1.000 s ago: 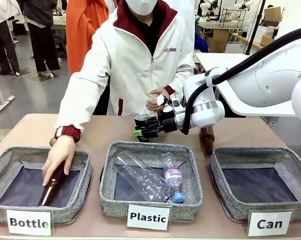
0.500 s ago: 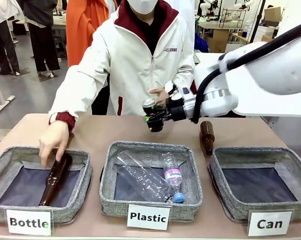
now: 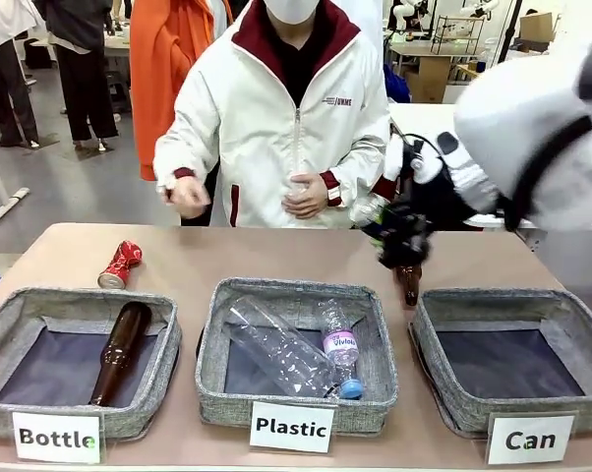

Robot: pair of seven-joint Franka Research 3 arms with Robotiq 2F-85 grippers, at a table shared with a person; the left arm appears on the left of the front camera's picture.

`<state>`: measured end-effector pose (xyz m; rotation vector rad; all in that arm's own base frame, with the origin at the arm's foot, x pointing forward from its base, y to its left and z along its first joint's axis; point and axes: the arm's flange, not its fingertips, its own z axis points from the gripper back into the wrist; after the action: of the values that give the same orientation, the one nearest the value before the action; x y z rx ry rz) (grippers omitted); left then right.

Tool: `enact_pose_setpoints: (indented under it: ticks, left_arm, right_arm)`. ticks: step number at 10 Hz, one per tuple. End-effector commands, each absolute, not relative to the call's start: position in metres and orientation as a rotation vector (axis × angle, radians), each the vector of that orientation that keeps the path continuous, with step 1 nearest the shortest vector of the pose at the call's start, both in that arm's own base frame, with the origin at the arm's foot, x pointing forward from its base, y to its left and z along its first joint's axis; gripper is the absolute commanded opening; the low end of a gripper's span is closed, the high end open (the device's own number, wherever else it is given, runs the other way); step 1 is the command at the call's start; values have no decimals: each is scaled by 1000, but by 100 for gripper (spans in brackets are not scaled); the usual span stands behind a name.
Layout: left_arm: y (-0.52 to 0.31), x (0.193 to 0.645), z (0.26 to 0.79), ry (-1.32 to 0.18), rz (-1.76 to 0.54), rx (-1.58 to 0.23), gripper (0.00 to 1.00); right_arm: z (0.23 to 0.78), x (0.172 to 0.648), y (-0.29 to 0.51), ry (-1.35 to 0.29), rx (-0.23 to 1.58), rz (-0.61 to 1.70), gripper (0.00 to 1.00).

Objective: Sort the can waste into the basket.
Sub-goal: Pick up the can waste from the table and place it in the right Fabric basket.

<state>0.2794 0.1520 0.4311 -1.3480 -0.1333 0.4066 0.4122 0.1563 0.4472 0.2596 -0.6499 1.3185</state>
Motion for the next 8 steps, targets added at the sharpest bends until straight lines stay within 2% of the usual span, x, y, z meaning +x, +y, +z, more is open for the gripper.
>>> enact_pose_setpoints:
  ticks: [1, 2, 3, 4, 6, 8]
  left_arm:
    - [140, 282, 401, -144, 443, -1287, 100]
    - [142, 288, 393, -197, 512, -1254, 100]
    - [151, 290, 416, -121, 431, -1312, 100]
    - [151, 290, 416, -121, 431, -1312, 100]
    - [151, 290, 416, -121, 431, -1312, 100]
    - [151, 290, 416, -121, 431, -1312, 100]
  right_arm:
    - [485, 381, 119, -405, 52, 1274, 0]
    - [485, 357, 91, -290, -53, 1200, 0]
    - [485, 331, 69, -254, -157, 1074, 0]
    - [486, 309, 47, -231, -192, 954, 0]
    - [469, 302, 8, -141, -130, 773, 0]
    - [459, 311, 0, -158, -97, 803, 0]
